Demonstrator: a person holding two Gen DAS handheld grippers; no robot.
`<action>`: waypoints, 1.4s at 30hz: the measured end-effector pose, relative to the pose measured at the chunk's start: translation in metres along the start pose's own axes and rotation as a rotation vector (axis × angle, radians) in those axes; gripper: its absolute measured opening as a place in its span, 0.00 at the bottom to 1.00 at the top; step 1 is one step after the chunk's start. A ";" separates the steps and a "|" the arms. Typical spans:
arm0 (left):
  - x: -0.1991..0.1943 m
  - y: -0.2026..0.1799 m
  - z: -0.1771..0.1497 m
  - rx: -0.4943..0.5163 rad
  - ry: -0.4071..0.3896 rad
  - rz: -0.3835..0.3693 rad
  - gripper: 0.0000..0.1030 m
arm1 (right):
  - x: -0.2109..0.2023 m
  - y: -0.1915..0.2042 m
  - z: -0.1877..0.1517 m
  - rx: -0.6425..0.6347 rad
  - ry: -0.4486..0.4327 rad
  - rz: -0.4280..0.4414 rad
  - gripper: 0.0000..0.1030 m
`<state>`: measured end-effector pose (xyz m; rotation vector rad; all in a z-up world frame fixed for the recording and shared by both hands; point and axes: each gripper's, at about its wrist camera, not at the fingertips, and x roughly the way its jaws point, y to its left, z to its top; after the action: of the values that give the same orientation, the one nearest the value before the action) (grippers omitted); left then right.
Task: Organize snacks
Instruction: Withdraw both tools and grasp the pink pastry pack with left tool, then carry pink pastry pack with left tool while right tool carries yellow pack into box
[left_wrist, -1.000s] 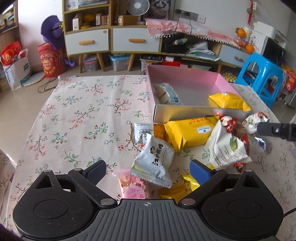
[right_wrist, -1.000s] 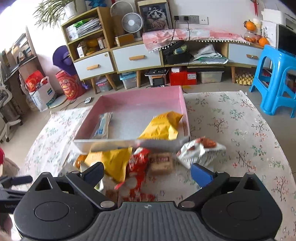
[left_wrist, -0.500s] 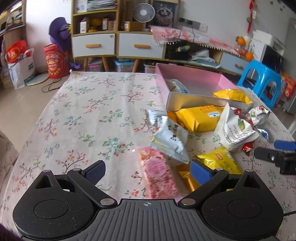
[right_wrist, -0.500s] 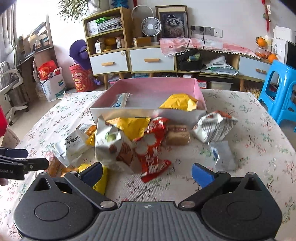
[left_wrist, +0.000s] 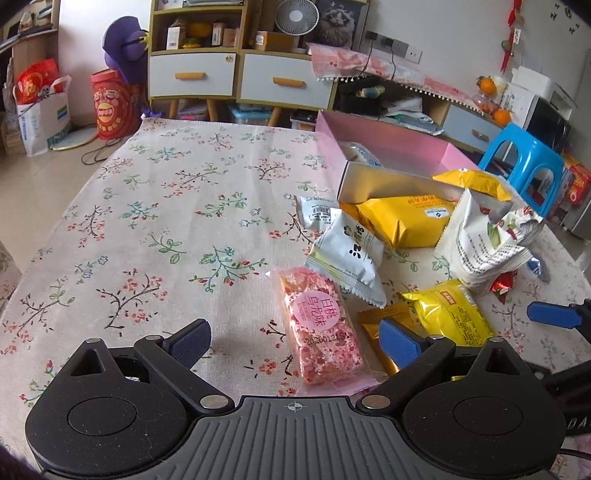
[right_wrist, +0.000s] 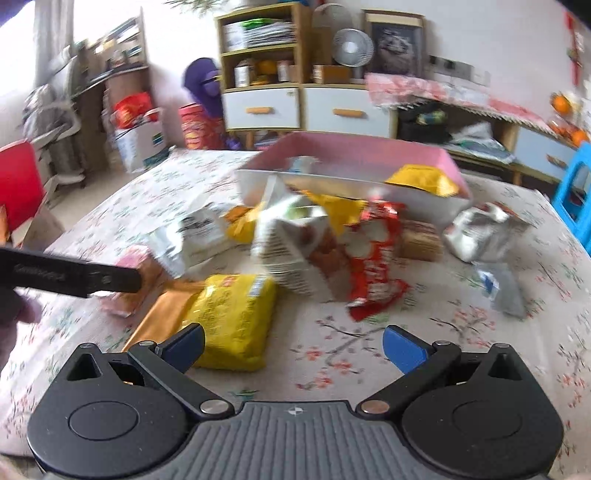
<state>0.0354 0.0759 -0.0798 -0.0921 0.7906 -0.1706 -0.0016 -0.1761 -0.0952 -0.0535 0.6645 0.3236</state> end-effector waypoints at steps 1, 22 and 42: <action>0.001 -0.002 -0.001 0.005 0.000 0.001 0.94 | 0.001 0.003 0.000 -0.016 -0.003 0.002 0.91; 0.000 -0.006 -0.004 0.064 -0.017 0.070 0.47 | 0.017 0.010 0.005 -0.033 0.006 -0.013 0.75; -0.006 -0.001 0.002 0.017 0.006 0.039 0.29 | 0.018 0.025 0.019 -0.134 -0.008 0.057 0.39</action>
<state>0.0323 0.0759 -0.0740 -0.0602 0.7962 -0.1403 0.0152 -0.1445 -0.0901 -0.1613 0.6366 0.4234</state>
